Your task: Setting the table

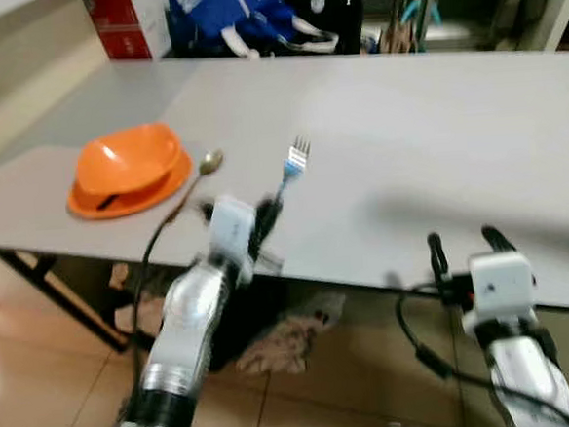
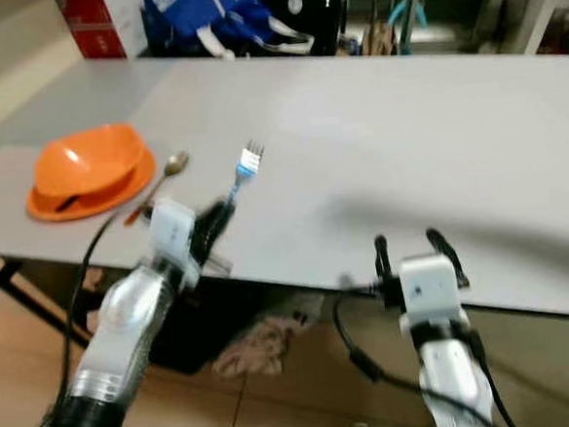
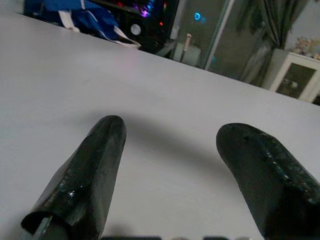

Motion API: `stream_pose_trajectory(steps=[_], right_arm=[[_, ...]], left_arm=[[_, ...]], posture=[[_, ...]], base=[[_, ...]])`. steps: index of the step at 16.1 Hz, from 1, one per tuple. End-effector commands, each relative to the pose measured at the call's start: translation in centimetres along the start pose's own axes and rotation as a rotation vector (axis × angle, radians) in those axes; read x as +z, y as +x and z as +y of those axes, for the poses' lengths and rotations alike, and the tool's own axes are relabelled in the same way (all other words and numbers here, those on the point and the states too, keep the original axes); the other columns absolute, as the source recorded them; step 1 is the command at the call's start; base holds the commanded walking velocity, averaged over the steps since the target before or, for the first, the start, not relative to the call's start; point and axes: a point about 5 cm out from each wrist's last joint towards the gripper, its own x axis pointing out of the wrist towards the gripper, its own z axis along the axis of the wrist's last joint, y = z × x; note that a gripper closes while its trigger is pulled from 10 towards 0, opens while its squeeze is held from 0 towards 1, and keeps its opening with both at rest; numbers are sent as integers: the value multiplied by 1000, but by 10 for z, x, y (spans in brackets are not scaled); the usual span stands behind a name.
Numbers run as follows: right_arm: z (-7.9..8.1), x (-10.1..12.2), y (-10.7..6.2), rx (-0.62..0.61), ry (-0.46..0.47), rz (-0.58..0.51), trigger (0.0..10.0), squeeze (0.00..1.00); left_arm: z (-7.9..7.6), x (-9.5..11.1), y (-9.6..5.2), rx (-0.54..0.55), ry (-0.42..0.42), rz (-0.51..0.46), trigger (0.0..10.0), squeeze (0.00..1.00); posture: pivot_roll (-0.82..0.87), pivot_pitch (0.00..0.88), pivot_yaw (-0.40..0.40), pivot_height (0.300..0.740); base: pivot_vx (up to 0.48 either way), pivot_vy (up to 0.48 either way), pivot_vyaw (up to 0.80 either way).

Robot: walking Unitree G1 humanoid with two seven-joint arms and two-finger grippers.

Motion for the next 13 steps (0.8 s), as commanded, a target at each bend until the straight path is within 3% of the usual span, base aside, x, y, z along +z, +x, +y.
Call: stream_pose_trajectory(steps=[1, 2, 3, 4, 13], right_arm=[[3, 1, 5, 12, 10, -19, 10000, 0], [2, 1, 6, 11, 10, -23, 10000, 0], [2, 1, 10, 8, 11, -28, 10000, 0], [2, 1, 12, 6, 13, -32, 10000, 0], [2, 1, 12, 6, 13, -32, 10000, 0]], left_arm=[[2, 19, -4, 1, 90, -68, 10000, 0], [1, 19, -7, 3, 108, -74, 10000, 0], [3, 17, -8, 45, 75, -51, 10000, 0], [11, 12, -7, 147, -12, -9, 10000, 0], [11, 12, -7, 147, -12, -9, 10000, 0]], posture=[[-66, 0, 78, 710], [-65, 0, 78, 710], [-59, 0, 77, 710], [-59, 0, 78, 710], [-59, 0, 78, 710]], base=[[0, 0, 0], [0, 0, 0], [0, 0, 0], [0, 0, 0], [0, 0, 0]])
